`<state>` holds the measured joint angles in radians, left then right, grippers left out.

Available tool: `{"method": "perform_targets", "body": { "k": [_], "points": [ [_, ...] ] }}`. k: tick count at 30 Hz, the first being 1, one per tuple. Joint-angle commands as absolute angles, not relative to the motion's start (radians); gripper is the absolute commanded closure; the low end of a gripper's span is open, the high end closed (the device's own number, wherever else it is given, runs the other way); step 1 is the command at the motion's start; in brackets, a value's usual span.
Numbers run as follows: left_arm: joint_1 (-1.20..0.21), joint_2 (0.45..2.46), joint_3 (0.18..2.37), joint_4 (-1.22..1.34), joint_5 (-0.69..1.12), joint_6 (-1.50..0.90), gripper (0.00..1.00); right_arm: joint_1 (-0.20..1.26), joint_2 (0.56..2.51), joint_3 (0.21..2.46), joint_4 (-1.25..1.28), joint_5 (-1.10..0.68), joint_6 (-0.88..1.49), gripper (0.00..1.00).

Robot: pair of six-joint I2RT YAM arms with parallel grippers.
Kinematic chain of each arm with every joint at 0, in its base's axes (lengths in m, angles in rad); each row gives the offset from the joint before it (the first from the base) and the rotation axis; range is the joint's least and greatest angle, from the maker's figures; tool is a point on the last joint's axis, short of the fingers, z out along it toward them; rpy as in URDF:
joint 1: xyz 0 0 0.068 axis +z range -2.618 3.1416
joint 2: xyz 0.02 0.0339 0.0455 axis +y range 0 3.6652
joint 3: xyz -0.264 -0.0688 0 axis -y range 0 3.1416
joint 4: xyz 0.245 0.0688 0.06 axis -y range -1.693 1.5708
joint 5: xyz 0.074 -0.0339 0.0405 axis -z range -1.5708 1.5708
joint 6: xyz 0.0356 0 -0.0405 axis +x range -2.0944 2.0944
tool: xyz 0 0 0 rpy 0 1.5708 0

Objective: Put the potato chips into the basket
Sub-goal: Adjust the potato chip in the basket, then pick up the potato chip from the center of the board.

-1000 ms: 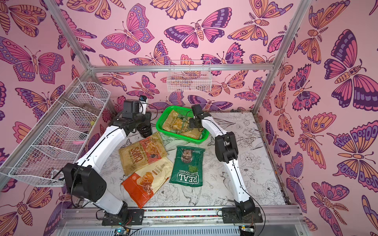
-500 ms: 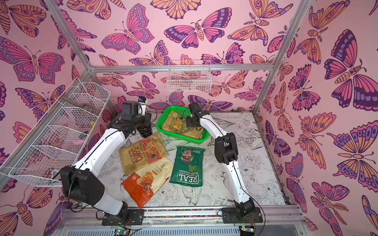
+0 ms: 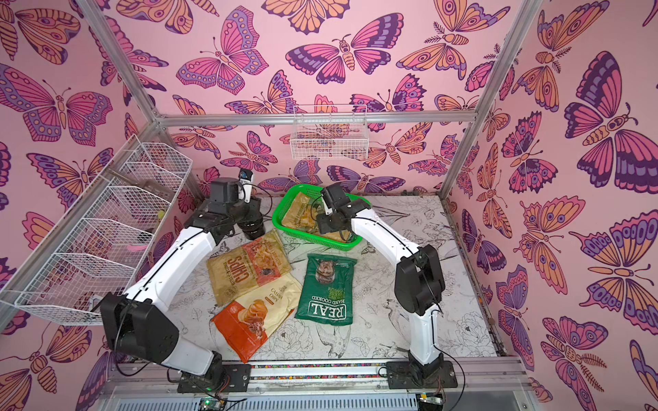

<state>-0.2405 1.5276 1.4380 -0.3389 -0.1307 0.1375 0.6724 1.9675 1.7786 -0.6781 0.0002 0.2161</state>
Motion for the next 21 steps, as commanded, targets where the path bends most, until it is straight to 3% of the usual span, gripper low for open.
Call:
{"method": "perform_targets", "body": {
  "k": [1, 8, 13, 21],
  "points": [
    [-0.235, 1.496, 1.395, -0.312, -0.102, 0.193, 0.43, 0.728, 1.931, 1.707, -0.723, -0.052, 0.095, 0.39],
    [-0.256, 1.401, 1.245, -0.302, 0.159, 0.435, 0.42, 0.776, 1.941, 1.550, -0.845, -0.140, 0.078, 0.41],
    [-0.279, 1.306, 1.081, -0.297, 0.361, 0.662, 0.36, 0.811, 1.972, 1.492, -0.859, -0.154, 0.085, 0.40],
    [-0.298, 1.210, 0.933, -0.182, 0.415, 0.727, 0.33, 0.818, 2.053, 1.508, -0.868, -0.140, 0.081, 0.38]
  ]
}}
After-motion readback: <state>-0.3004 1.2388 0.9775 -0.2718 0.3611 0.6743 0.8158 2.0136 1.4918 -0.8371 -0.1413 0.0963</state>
